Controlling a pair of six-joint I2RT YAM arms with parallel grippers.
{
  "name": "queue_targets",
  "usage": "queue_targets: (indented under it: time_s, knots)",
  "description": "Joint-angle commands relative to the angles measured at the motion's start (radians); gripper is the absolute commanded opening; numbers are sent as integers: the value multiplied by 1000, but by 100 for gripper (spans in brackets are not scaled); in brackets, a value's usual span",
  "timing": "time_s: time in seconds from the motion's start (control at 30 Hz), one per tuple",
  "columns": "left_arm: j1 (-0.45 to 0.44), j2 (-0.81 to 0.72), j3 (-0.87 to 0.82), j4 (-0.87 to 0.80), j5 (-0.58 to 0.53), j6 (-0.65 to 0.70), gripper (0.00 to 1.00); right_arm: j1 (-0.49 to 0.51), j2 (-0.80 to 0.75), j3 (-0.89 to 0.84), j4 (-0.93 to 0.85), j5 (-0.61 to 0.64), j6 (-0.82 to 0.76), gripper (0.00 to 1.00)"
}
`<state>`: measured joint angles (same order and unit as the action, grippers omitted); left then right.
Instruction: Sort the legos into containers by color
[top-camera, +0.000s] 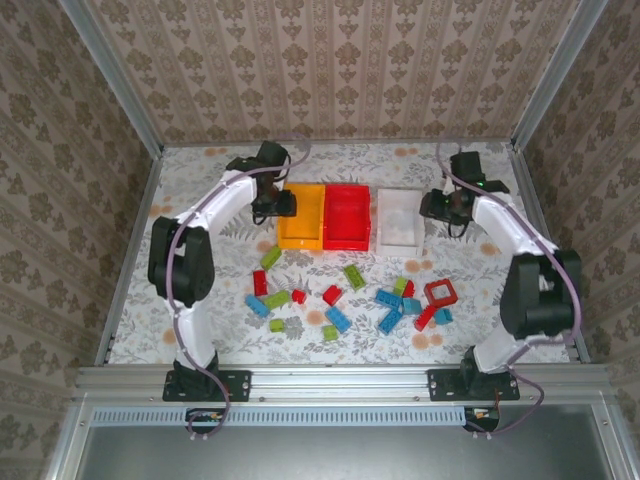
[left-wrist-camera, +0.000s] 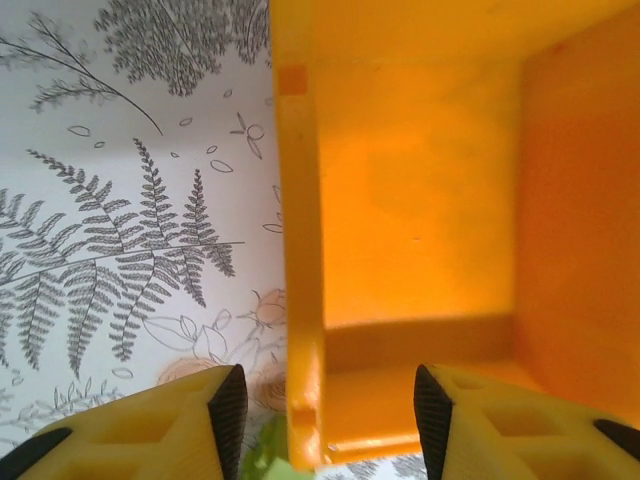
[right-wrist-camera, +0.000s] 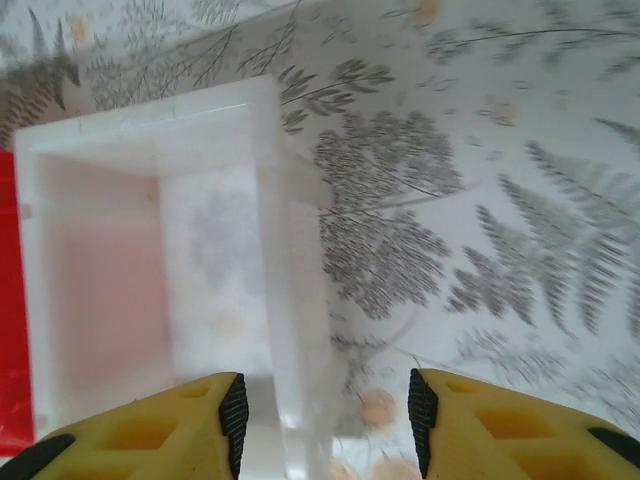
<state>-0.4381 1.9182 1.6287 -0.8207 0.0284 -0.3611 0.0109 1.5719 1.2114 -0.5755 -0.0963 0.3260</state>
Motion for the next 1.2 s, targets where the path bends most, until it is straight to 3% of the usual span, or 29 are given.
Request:
queue_targets:
  time_s: [0.0,0.13,0.33,0.57,0.83,1.17]
  knots:
    - [-46,-113,-54,21,24,-59,52,-14,-141,-95,-61,75,100,46]
    - [-108,-239,-194,125,98,-56,54,-14,-317,-250,-143,83,222,38]
    - [-268,-410,-398,261,204,16,54,-14,-494,-455,-256,45,354,36]
    - [-381,-447,-504,311,246,17,53,-8,-624,-580,-325,-23,547,36]
    - [-458,-453,-504,410,294,43,54,-7,-586,-663,-166,-75,737,38]
    - [-502,-436,-461,410,285,47,54,-11,-533,-715,-49,-63,766,36]
